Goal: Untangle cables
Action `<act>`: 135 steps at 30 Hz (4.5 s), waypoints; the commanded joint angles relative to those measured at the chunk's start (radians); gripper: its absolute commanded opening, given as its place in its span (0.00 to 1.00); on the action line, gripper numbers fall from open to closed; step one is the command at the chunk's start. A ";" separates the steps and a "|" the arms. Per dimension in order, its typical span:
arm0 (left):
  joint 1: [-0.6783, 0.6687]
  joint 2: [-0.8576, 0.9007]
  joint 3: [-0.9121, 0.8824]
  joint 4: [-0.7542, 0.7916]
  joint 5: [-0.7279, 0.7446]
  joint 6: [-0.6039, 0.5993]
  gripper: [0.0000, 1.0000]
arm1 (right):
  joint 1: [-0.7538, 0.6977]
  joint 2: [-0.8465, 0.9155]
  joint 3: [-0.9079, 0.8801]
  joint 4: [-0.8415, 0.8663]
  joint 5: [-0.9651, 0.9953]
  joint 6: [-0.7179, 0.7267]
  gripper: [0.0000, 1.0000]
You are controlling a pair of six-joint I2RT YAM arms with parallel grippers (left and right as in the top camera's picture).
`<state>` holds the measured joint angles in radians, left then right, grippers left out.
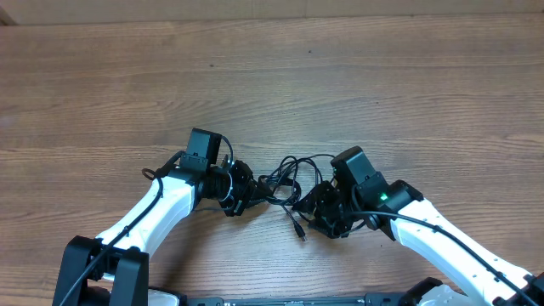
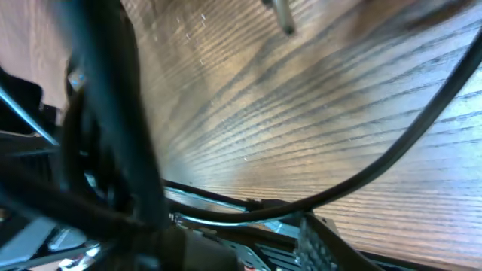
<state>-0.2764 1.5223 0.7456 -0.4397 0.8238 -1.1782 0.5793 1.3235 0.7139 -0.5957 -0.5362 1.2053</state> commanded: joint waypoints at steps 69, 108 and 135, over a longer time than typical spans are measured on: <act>0.003 -0.006 -0.004 0.019 -0.494 0.048 0.04 | -0.037 0.076 -0.007 -0.266 0.423 -0.302 0.04; 0.043 -0.006 -0.005 -0.221 -0.274 0.071 1.00 | -0.036 0.093 -0.007 0.249 0.135 -0.507 0.29; -0.154 -0.006 -0.005 -0.055 -0.420 -0.137 0.04 | -0.036 0.093 -0.007 0.117 0.135 -0.495 0.38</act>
<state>-0.4259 1.5253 0.7372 -0.4808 0.3901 -1.3140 0.5484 1.4132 0.7055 -0.4515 -0.3927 0.7078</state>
